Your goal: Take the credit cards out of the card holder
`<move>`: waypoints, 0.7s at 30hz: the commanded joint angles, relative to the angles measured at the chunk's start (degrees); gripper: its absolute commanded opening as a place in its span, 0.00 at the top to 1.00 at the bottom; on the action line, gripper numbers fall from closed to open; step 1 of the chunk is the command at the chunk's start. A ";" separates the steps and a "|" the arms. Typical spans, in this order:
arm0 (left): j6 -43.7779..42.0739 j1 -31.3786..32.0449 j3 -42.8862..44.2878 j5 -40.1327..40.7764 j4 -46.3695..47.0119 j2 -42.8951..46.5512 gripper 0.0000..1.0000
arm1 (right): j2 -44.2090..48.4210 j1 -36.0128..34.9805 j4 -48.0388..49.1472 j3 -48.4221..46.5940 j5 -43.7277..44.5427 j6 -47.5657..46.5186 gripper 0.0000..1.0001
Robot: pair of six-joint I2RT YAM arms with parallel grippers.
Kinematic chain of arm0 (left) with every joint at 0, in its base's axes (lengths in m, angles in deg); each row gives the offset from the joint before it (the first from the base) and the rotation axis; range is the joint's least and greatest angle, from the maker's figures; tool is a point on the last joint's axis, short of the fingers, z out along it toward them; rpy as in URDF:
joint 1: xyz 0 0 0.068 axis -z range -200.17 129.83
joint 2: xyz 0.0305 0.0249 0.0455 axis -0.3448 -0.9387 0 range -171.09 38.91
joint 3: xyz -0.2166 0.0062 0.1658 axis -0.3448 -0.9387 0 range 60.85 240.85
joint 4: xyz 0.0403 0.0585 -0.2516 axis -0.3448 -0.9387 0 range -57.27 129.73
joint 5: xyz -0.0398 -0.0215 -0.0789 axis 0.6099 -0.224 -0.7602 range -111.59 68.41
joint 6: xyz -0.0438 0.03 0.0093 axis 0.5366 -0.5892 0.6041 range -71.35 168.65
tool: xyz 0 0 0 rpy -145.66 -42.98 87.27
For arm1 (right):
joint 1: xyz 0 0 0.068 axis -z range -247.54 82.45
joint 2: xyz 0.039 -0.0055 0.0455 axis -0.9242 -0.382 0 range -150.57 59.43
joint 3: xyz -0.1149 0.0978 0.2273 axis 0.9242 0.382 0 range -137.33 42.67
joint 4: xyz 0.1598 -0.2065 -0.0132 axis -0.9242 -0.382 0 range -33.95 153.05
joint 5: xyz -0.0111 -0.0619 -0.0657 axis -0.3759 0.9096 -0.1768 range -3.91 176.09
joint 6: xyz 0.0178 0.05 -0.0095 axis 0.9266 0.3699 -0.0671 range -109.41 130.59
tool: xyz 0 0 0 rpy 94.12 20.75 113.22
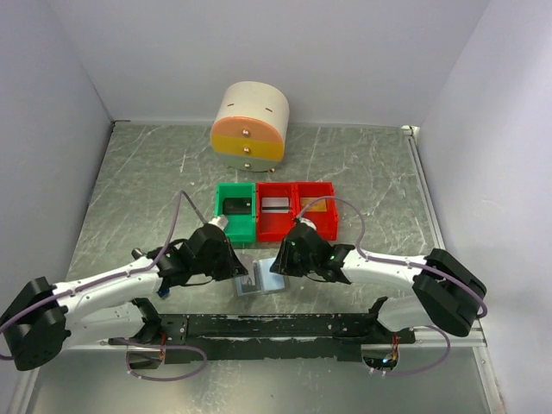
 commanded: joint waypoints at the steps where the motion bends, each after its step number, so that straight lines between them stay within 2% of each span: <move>1: -1.61 0.11 3.83 6.63 -11.33 3.28 0.93 | 2.57 0.06 0.66 -2.23 -2.07 -2.95 0.70; 7: -0.27 0.19 5.21 14.12 -17.93 9.91 0.93 | -0.63 -0.05 8.77 -3.15 -9.46 -3.99 0.72; 12: 0.22 0.11 4.46 15.20 -17.47 14.39 0.93 | -7.97 -0.45 11.65 -5.74 -14.23 -4.93 0.73; 16: -1.58 0.13 3.26 13.82 -13.70 15.82 0.92 | -11.40 -0.26 6.05 -7.34 -11.27 -4.68 0.74; 21: -6.51 0.14 2.54 11.23 -8.09 16.26 0.92 | -10.46 -0.14 -1.00 -8.33 -4.54 -5.97 0.73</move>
